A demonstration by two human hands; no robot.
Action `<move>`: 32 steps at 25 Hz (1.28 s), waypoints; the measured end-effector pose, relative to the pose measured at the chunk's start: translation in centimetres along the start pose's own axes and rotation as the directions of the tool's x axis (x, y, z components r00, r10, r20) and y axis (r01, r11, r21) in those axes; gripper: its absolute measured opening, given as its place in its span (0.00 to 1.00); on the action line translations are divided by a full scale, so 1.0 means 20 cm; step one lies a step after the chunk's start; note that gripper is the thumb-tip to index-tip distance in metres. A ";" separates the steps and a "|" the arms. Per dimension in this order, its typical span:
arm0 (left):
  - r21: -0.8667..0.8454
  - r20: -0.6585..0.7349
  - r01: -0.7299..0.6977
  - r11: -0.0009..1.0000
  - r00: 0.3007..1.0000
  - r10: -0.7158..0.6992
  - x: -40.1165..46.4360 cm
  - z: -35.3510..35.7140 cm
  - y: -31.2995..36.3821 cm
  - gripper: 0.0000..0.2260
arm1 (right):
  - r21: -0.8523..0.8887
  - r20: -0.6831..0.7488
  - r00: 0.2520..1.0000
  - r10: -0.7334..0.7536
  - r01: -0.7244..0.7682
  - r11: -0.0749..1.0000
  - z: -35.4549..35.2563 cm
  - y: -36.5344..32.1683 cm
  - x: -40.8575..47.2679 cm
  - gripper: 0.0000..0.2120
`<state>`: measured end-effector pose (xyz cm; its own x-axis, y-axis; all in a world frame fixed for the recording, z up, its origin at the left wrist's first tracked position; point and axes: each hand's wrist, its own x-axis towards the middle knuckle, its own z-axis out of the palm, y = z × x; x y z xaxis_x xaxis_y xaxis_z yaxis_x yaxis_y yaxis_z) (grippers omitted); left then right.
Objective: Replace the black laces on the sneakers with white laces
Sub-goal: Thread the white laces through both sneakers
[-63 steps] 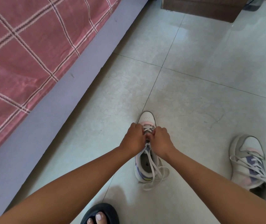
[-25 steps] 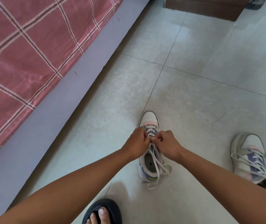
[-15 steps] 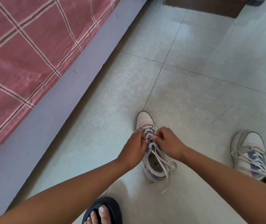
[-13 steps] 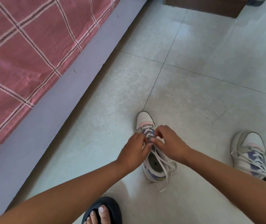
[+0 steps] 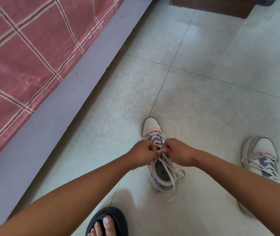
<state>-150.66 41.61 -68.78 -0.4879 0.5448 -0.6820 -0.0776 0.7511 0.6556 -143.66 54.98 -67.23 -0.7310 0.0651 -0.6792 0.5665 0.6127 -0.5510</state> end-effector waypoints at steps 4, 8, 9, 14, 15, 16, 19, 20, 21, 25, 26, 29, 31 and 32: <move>-0.134 -0.045 -0.021 0.991 0.999 0.015 -0.02 -0.02 -0.07 0.08 | 0.396 0.023 0.998 0.051 -0.056 0.916 0.00 0.09 -0.03 0.08; 0.048 -0.180 -0.115 0.992 0.976 0.122 -0.06 0.03 -0.12 0.07 | 0.307 -0.061 0.998 0.030 -0.009 0.952 0.05 0.10 -0.02 0.08; 0.121 -0.186 -0.138 0.983 0.970 0.159 -0.06 0.03 -0.12 0.07 | 0.287 -0.065 0.998 0.010 0.009 0.958 0.05 0.09 -0.01 0.08; 0.181 -0.148 -0.101 0.978 0.981 0.128 -0.03 0.01 -0.13 0.08 | 0.273 -0.089 0.996 -0.015 0.039 0.961 0.03 0.05 0.00 0.07; 0.118 -0.137 -0.093 0.989 0.985 0.109 -0.04 0.01 -0.15 0.07 | 0.307 -0.128 0.992 0.021 0.020 0.951 0.04 0.05 -0.03 0.07; 0.086 -0.125 -0.131 0.988 0.982 0.141 -0.05 -0.01 -0.17 0.04 | 0.282 -0.181 0.982 0.051 0.002 0.959 0.06 0.04 -0.07 0.11; 0.331 -0.030 -0.404 0.853 0.899 0.438 -0.07 -0.10 -0.24 0.25 | 0.034 -0.205 0.972 0.117 -0.112 0.993 0.16 0.01 -0.18 0.23; 0.485 0.039 -0.479 0.732 0.847 0.529 -0.04 -0.13 -0.25 0.36 | -0.105 -0.169 0.977 0.130 -0.149 0.983 0.21 -0.01 -0.21 0.25; 0.599 0.117 -0.521 0.608 0.808 0.577 -0.01 -0.14 -0.25 0.43 | -0.252 -0.146 0.979 0.141 -0.174 0.952 0.24 -0.01 -0.21 0.22; 0.589 0.268 -0.507 0.629 0.857 0.440 0.07 -0.09 -0.18 0.46 | -0.634 -0.099 0.991 0.085 -0.129 0.763 0.17 -0.08 -0.24 0.10; 0.549 0.256 -0.500 0.670 0.863 0.435 0.08 -0.08 -0.18 0.45 | -0.660 -0.066 0.997 0.045 -0.077 0.747 0.15 -0.09 -0.26 0.10; 0.511 0.258 -0.501 0.698 0.864 0.432 0.09 -0.08 -0.19 0.43 | -0.617 0.049 0.995 -0.085 0.097 0.781 0.16 -0.11 -0.37 0.13; 0.515 0.286 -0.498 0.697 0.867 0.408 0.09 -0.09 -0.18 0.43 | -0.611 0.106 0.984 -0.142 0.177 0.771 0.15 -0.10 -0.43 0.16; 0.516 0.299 -0.498 0.696 0.867 0.399 0.09 -0.09 -0.18 0.43 | -0.613 0.112 0.983 -0.143 0.182 0.769 0.14 -0.09 -0.44 0.16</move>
<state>-152.86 39.24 -71.76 -0.1941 0.8833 -0.4268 0.6381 0.4441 0.6289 -137.09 51.13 -61.61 -0.7570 -0.1118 -0.6437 0.0696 0.9658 -0.2497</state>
